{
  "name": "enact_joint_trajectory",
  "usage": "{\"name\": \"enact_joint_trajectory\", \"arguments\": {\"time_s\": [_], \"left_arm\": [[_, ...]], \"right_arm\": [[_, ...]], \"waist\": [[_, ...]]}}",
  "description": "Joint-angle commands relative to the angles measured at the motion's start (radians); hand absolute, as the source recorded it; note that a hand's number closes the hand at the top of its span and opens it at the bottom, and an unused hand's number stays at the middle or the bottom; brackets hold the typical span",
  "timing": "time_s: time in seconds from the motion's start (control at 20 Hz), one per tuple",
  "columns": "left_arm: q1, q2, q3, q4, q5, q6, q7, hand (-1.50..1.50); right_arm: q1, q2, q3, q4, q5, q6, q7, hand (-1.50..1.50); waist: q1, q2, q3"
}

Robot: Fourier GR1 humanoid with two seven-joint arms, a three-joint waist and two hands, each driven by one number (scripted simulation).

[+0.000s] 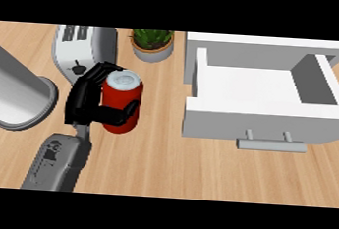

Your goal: Pick up the can, place it into the drawer and close the drawer

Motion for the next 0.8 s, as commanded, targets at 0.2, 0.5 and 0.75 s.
{"name": "enact_joint_trajectory", "arguments": {"time_s": [0.2, 0.5, 0.75], "left_arm": [[-0.211, -0.043, -0.131, -0.048, -0.057, 0.152, 0.217, 1.50], [-0.409, -0.043, -0.159, 0.054, -0.054, 0.239, 0.290, 1.50], [-0.599, -0.043, -0.205, 0.096, -0.047, 0.320, 0.380, 1.50]], "right_arm": [[0.017, 0.020, 0.016, 0.005, 0.015, 0.009, -0.016, -1.50], [0.036, -0.004, -0.041, -0.051, -0.029, 0.028, 0.038, -1.50], [-0.027, -0.041, -0.075, -0.019, -0.057, 0.031, 0.058, -1.50]], "waist": [[-0.005, 0.001, 0.000], [-0.014, 0.002, 0.000], [-0.015, 0.002, 0.000]]}}
